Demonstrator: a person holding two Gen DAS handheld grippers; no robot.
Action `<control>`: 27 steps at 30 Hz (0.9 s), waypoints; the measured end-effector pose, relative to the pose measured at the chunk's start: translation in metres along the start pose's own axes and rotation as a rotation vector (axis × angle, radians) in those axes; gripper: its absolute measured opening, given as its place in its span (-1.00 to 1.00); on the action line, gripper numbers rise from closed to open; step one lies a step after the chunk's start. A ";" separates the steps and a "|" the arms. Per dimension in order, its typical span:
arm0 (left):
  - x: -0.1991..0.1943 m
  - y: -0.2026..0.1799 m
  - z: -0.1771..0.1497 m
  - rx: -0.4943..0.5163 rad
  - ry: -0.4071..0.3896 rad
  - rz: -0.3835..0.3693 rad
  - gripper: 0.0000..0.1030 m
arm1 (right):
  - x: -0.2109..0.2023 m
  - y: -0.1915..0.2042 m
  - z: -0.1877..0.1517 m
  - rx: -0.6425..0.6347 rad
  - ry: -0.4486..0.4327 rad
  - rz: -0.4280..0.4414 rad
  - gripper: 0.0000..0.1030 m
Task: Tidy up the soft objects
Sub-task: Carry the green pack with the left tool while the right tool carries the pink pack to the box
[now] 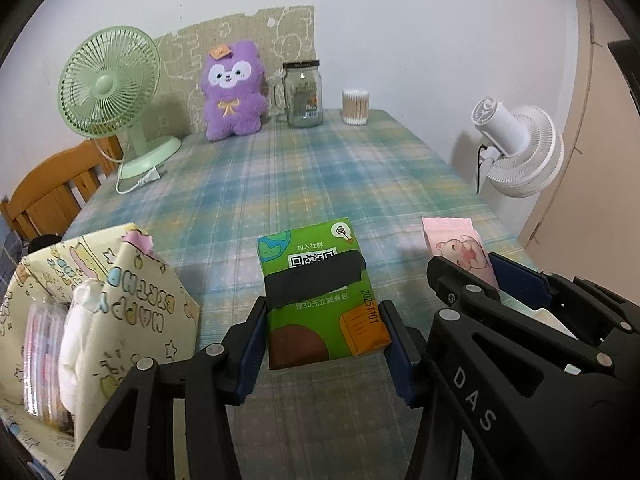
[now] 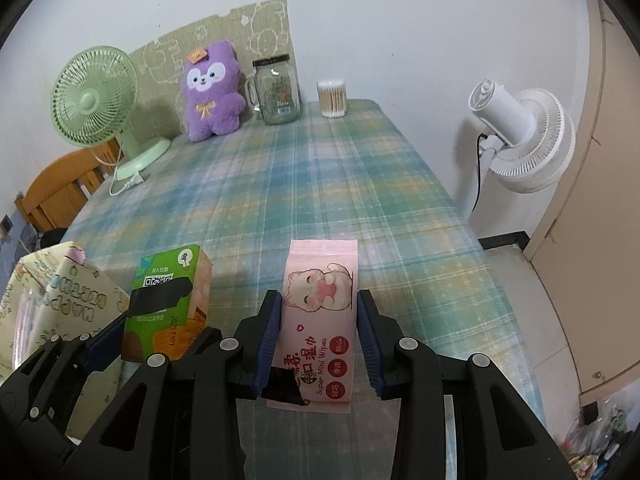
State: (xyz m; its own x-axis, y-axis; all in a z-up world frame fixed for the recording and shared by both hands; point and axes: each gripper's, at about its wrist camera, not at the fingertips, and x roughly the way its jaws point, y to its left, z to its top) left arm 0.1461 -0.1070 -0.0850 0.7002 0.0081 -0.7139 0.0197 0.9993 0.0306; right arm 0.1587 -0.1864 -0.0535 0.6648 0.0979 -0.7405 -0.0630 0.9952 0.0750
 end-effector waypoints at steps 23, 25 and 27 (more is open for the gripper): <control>-0.079 -0.002 0.011 0.031 -0.134 -0.034 0.07 | -0.091 0.008 0.008 -0.007 -0.150 -0.024 -0.21; -0.086 -0.001 0.011 0.033 -0.147 -0.036 0.07 | -0.099 0.010 0.009 -0.008 -0.164 -0.025 -0.21; -0.093 0.000 0.011 0.035 -0.160 -0.036 0.07 | -0.105 0.012 0.010 -0.008 -0.174 -0.024 -0.21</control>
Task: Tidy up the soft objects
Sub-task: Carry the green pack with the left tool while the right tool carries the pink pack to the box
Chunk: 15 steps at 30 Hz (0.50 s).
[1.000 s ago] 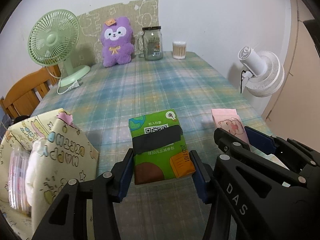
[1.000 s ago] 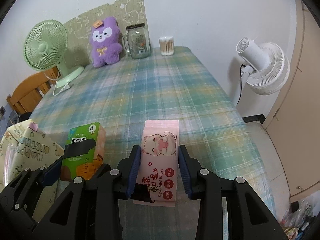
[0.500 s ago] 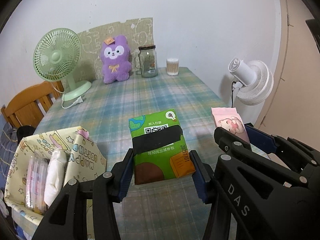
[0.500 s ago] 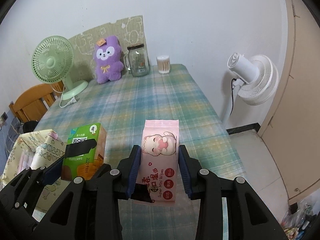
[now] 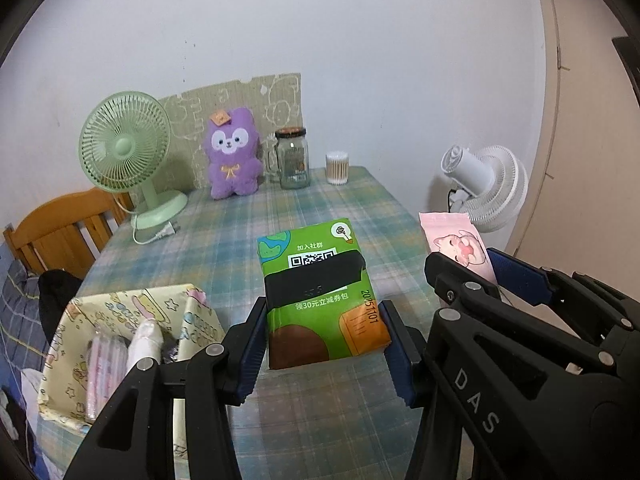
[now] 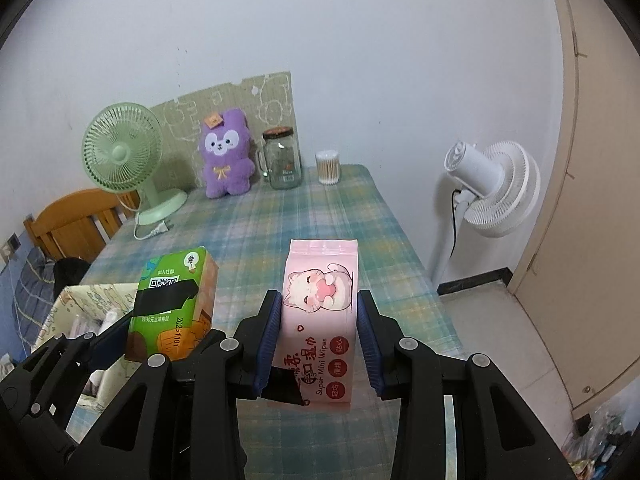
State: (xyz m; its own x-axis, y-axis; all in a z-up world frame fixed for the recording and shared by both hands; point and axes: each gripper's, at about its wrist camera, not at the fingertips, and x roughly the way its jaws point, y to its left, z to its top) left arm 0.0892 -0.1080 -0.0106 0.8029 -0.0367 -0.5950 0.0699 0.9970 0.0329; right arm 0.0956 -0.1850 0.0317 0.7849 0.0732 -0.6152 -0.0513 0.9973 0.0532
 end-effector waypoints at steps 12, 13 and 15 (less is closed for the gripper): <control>-0.035 0.013 0.011 0.006 -0.075 -0.003 0.07 | -0.038 0.017 0.014 -0.013 -0.068 0.003 -0.21; -0.038 0.015 0.012 0.008 -0.080 0.000 0.07 | -0.040 0.020 0.015 -0.014 -0.073 0.005 -0.21; -0.044 0.019 0.013 0.016 -0.097 0.016 0.07 | -0.044 0.025 0.016 -0.013 -0.082 0.017 -0.21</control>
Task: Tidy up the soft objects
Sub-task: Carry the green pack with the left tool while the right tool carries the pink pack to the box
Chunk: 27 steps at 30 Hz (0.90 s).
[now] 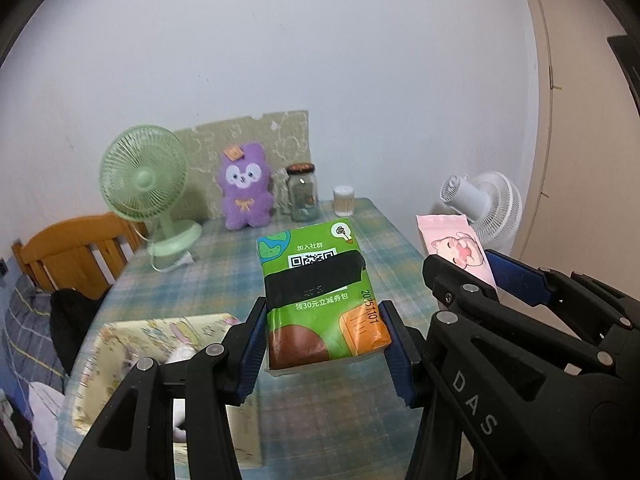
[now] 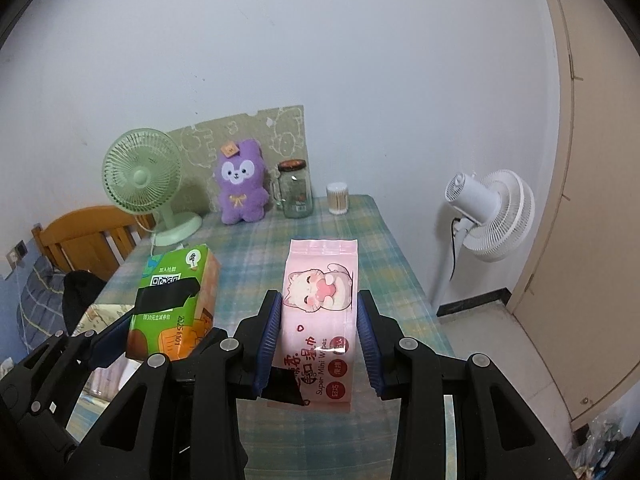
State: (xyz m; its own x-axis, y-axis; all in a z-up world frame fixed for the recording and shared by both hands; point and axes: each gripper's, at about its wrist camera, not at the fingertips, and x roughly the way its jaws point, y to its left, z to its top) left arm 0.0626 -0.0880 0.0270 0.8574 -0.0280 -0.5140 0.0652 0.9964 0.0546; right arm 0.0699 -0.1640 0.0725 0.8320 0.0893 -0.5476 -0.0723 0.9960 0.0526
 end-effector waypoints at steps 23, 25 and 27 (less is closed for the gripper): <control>-0.015 0.072 -0.009 -0.032 -0.026 0.008 0.07 | 0.000 0.074 -0.002 -0.030 -0.017 0.055 -0.21; -0.014 0.078 -0.010 -0.038 -0.024 0.016 0.07 | 0.002 0.078 -0.002 -0.033 -0.015 0.061 -0.21; -0.013 0.084 -0.012 -0.045 -0.021 0.022 0.07 | 0.004 0.085 -0.003 -0.039 -0.011 0.069 -0.21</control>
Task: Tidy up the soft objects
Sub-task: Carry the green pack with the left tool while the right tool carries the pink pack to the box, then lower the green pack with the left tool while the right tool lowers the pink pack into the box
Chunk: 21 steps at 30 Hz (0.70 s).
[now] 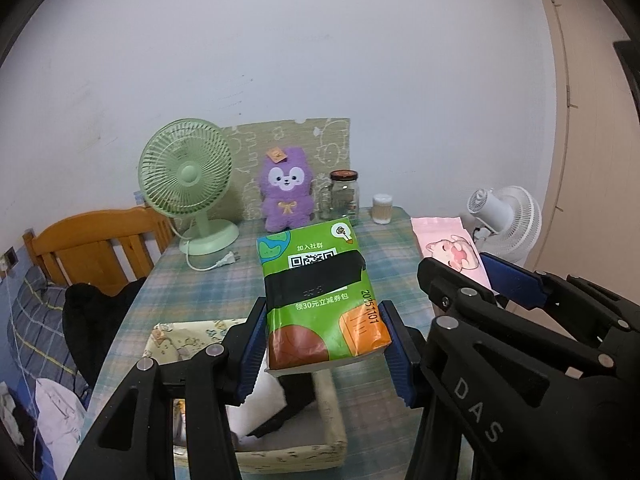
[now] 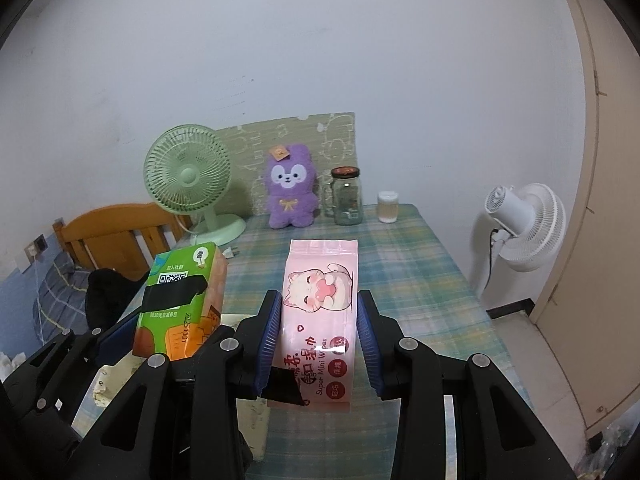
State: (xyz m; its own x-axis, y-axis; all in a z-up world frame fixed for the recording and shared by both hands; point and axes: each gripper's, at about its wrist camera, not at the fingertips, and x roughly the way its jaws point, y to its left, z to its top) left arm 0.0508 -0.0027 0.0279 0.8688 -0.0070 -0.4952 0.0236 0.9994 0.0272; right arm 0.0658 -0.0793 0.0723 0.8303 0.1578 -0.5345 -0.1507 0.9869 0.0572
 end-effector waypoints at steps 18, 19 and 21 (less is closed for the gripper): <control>0.026 0.049 -0.020 -0.018 0.070 0.057 0.07 | 0.038 0.047 -0.017 -0.035 0.075 0.060 -0.21; 0.028 0.052 -0.021 -0.018 0.076 0.060 0.07 | 0.040 0.049 -0.019 -0.035 0.080 0.064 -0.21; 0.032 0.056 -0.025 -0.021 0.089 0.064 0.07 | 0.046 0.054 -0.021 -0.039 0.093 0.073 -0.21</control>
State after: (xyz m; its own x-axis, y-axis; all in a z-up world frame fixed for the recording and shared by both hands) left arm 0.0676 0.0539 -0.0079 0.8208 0.0589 -0.5682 -0.0417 0.9982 0.0433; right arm 0.0846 -0.0199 0.0333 0.7631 0.2234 -0.6064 -0.2308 0.9707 0.0672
